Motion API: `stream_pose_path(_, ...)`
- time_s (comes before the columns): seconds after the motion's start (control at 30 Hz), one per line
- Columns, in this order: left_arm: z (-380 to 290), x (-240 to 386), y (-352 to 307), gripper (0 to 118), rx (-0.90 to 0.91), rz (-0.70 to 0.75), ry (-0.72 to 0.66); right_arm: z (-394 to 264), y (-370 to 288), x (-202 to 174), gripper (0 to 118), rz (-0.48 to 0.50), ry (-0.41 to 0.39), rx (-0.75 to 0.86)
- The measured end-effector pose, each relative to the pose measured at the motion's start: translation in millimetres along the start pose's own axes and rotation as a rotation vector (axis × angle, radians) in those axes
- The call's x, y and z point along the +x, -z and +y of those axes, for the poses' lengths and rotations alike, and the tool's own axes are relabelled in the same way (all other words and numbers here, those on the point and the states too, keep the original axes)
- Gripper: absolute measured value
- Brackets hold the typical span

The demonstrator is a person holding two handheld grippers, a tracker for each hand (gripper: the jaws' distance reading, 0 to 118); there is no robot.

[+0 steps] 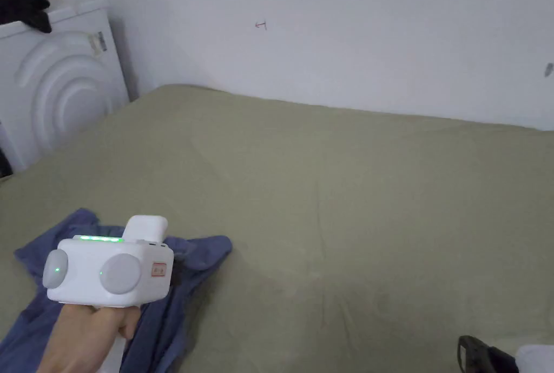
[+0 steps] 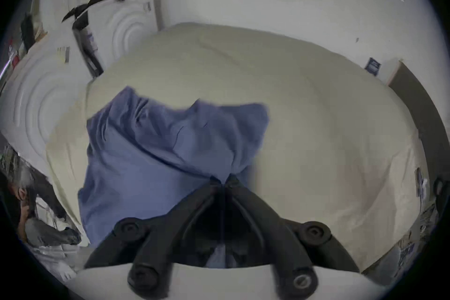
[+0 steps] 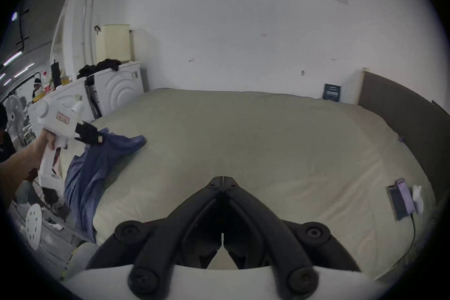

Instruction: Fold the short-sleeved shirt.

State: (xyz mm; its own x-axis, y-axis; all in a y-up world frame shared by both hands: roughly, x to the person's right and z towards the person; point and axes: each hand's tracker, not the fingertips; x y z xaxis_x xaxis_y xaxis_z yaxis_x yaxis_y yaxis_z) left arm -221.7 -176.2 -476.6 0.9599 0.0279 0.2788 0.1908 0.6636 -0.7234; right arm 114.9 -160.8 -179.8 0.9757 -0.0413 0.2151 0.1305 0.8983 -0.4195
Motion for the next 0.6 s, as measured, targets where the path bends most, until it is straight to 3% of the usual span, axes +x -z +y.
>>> stream_pose_path(0.13, 35, 81, -18, 0, 0.081, -0.103, 0.122, -5, -34, 37, 1, -0.092, 0.049, 0.016)
stream_pose_path(0.3, 60, 222, -39, 0, 0.129, -0.34, 0.265, -15, -67, 79, 1, -0.208, 0.12, 0.023)
stream_pose_path(0.5, 36, 365, -16, 0, 0.022, -0.564, 0.374, -26, -89, 112, 1, -0.299, 0.162, 0.013)
stream_pose_path(0.6, 7, 407, 24, 0, -0.089, -0.554, 0.418, -31, -89, 123, 1, -0.32, 0.177, -0.002)
